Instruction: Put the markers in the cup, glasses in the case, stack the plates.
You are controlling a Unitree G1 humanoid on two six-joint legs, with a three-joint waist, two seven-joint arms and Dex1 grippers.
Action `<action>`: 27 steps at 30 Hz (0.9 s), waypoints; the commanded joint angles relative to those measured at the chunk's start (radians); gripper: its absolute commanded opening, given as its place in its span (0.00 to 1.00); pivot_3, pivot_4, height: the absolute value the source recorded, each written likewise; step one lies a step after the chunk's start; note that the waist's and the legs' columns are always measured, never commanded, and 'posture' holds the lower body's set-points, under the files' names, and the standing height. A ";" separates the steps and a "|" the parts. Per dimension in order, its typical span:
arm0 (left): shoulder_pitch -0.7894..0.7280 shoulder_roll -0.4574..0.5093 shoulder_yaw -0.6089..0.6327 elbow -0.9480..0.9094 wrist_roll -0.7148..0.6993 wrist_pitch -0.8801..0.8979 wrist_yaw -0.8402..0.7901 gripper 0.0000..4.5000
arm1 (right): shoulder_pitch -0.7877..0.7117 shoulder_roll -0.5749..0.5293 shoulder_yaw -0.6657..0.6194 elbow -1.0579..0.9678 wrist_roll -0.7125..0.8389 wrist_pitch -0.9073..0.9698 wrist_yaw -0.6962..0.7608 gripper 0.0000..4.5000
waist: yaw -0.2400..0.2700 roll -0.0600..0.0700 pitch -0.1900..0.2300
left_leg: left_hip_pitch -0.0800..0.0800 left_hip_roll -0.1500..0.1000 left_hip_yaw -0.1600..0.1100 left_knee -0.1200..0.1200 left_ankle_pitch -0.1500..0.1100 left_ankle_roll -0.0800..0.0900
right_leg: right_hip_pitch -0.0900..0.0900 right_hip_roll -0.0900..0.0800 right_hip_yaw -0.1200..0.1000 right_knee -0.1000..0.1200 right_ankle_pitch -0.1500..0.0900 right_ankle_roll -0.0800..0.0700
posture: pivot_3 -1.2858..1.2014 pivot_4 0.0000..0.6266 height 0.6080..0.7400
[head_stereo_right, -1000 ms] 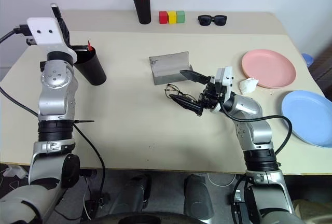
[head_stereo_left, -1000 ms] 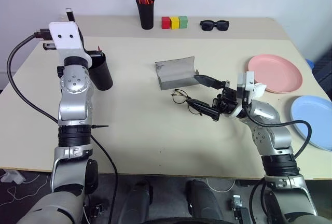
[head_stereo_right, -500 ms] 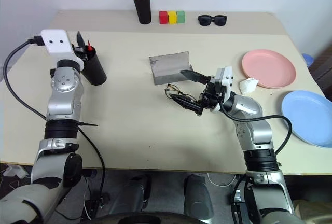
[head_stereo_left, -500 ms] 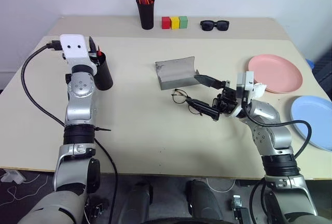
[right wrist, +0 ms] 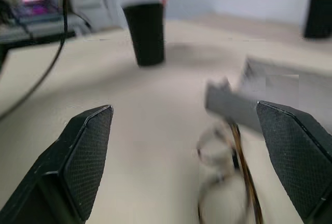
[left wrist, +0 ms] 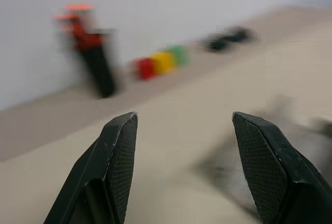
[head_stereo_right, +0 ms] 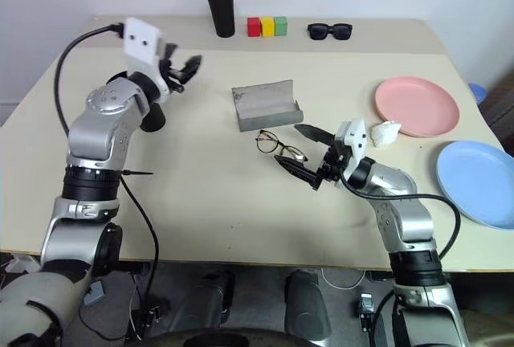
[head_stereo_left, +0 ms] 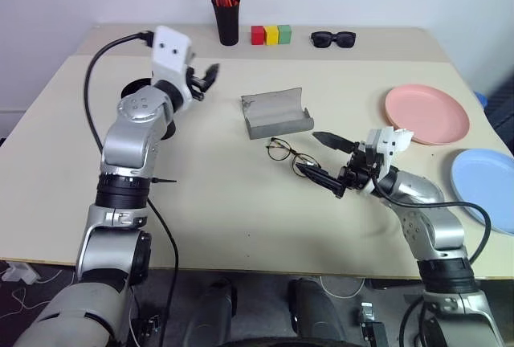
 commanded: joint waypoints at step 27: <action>-0.505 -0.220 -0.293 1.122 0.434 -0.472 -0.488 0.65 | 0.345 0.003 -0.184 -0.317 -0.045 -0.064 -0.273 1.00 | 0.007 -0.003 0.002 | -0.004 0.000 0.000 0.002 -0.001 0.002 | -0.001 0.000 0.000 -0.001 -0.003 0.005 | 0.52 0.24 1.00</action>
